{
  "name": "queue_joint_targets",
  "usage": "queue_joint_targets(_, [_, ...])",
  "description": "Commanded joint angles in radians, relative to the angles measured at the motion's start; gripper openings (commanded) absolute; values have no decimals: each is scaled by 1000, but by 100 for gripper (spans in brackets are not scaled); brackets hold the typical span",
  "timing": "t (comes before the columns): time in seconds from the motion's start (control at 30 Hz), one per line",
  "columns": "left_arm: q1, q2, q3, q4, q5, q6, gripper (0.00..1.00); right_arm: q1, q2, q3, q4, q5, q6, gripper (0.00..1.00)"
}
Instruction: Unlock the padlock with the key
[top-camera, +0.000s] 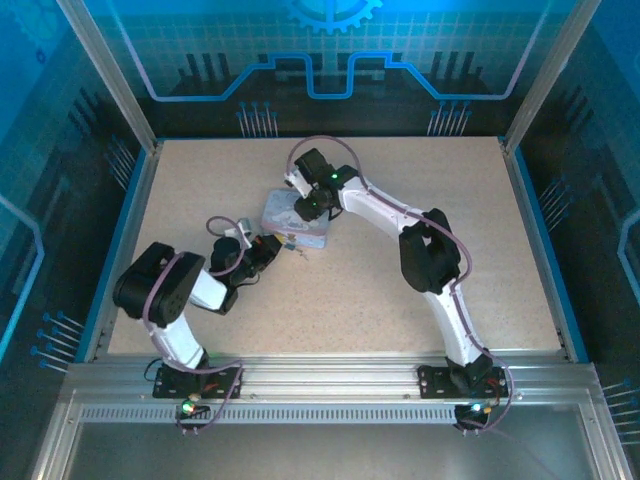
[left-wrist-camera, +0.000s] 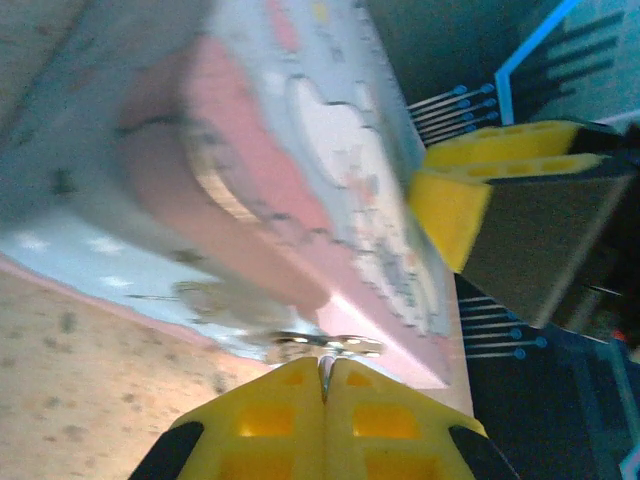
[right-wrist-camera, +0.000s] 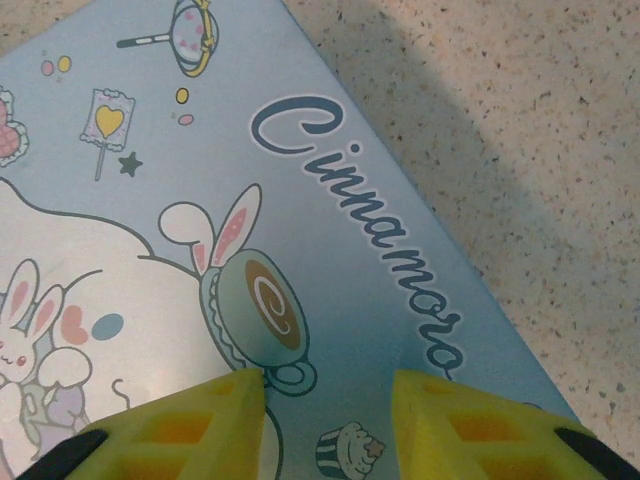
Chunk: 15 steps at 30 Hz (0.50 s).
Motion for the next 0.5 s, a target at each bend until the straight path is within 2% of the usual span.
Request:
queue_joint_targets(0.0, [-32, -158, 42, -235, 35, 148, 0, -10, -99, -34, -25, -55, 21, 39])
queue_joint_targets(0.23, [-115, -560, 186, -957, -20, 476, 0, -9, -299, -206, 48, -91, 52, 40])
queue_joint_targets(0.37, [-154, -686, 269, -1248, -20, 580, 0, -11, -415, -347, 80, -73, 74, 40])
queue_joint_targets(0.47, [-212, -723, 320, -1417, -37, 631, 0, -12, -518, -493, 129, -60, 99, 40])
